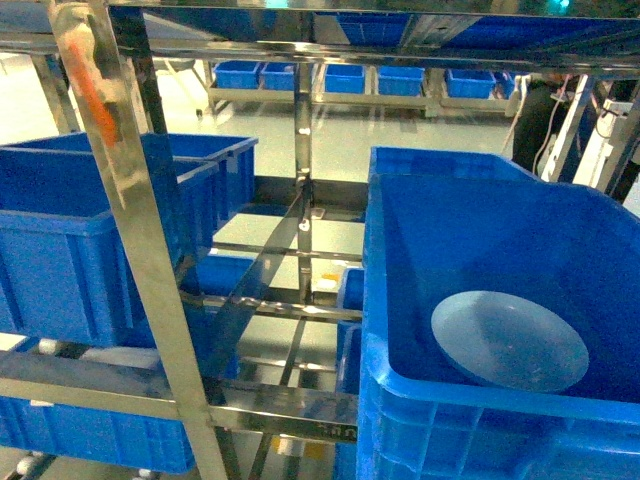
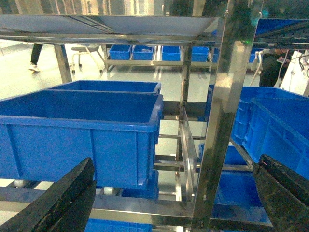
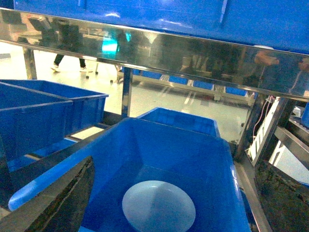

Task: Place blue tray on left shelf second layer neatly

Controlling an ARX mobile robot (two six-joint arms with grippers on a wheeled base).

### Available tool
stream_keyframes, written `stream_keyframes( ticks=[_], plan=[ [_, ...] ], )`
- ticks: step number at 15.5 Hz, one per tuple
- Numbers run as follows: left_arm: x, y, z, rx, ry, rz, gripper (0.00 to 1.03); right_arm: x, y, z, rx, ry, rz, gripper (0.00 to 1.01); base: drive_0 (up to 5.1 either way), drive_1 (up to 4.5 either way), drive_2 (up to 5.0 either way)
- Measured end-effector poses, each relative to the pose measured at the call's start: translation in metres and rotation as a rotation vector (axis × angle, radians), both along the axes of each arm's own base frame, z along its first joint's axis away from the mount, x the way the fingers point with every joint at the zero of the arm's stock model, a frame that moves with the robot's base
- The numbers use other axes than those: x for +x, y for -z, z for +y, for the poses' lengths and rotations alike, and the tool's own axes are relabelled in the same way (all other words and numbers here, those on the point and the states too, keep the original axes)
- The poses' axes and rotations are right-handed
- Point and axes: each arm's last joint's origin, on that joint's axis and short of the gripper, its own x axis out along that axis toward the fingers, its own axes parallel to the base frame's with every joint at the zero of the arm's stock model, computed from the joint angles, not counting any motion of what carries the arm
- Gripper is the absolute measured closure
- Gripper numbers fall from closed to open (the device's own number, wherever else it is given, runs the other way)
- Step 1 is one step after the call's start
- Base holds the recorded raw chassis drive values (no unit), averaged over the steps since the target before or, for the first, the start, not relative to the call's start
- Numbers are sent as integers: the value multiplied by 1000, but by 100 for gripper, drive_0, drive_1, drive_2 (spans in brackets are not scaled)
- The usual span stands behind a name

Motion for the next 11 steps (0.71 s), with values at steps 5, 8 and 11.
stream_keyframes(
  ticks=[5,8,11],
  plan=[
    [0,0,0,0,0,0,5,-20,7,-9,-2,26,47,3,0,0,0],
    [0,0,0,0,0,0,5,-19,9,-12,1,54,55,3,0,0,0],
    [0,0,0,0,-2,1,5,-19,13,-3,53,115,113,22,0,0,0]
  ],
)
